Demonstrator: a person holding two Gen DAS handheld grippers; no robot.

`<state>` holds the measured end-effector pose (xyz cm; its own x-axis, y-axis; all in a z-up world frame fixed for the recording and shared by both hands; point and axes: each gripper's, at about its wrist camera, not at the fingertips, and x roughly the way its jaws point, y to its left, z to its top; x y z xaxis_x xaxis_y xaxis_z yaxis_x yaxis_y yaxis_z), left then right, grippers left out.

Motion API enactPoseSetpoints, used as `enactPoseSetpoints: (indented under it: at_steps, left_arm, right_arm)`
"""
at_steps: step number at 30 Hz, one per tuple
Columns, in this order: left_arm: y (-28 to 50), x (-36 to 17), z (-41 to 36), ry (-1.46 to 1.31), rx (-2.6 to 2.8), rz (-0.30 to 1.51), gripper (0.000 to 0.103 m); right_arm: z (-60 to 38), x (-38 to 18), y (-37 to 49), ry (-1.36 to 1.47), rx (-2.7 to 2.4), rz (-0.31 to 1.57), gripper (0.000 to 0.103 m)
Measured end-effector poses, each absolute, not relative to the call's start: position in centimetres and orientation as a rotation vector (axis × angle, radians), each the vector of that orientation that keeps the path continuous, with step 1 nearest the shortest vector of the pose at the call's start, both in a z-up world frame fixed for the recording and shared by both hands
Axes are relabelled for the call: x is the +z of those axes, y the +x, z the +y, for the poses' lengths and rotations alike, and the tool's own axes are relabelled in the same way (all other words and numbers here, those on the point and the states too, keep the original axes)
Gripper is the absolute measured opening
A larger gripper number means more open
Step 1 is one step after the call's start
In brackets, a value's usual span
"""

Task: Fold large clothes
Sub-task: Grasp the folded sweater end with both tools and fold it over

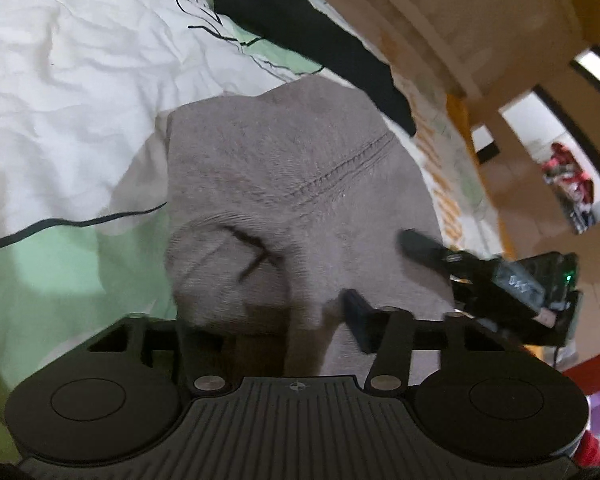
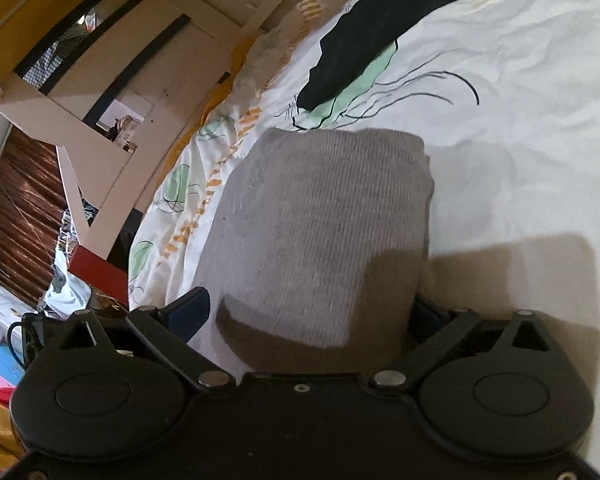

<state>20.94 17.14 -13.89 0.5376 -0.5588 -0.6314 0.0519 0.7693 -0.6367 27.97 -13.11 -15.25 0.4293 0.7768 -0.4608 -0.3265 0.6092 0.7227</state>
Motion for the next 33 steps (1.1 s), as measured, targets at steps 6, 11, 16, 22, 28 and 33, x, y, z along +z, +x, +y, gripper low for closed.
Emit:
enactPoseSetpoints:
  at_steps: [6,11,16,22,28,33]
  left_arm:
    - [22.4,-12.8,16.3,-0.522,-0.396,0.900,0.039]
    - [24.4,-11.0,16.0,-0.455,-0.390,0.843,0.036]
    - [27.4,-9.1,16.5,-0.432,-0.365,0.762,0.036]
    - [31.3,-10.0,18.4,-0.462,-0.309,0.771,0.038]
    - [32.0,-13.9,20.1,-0.558,-0.214,0.826,0.049]
    - [30.4,-10.7,19.1,-0.439,-0.155,0.789,0.049]
  right_arm:
    - [-11.9,-13.7,28.9,0.420,0.748,0.814,0.071]
    - [-11.2,-12.2,31.1,0.330,0.764,0.743,0.066]
    - [-10.1,-10.3,34.2,0.276,0.784,0.680,0.064]
    - [-9.1,-9.4,38.1,0.282,0.766,0.643,0.064]
    - [-8.4,-13.6,40.4,0.309,0.546,0.794,0.083]
    - [-8.8,-12.2,38.5,0.274,0.512,0.749,0.087]
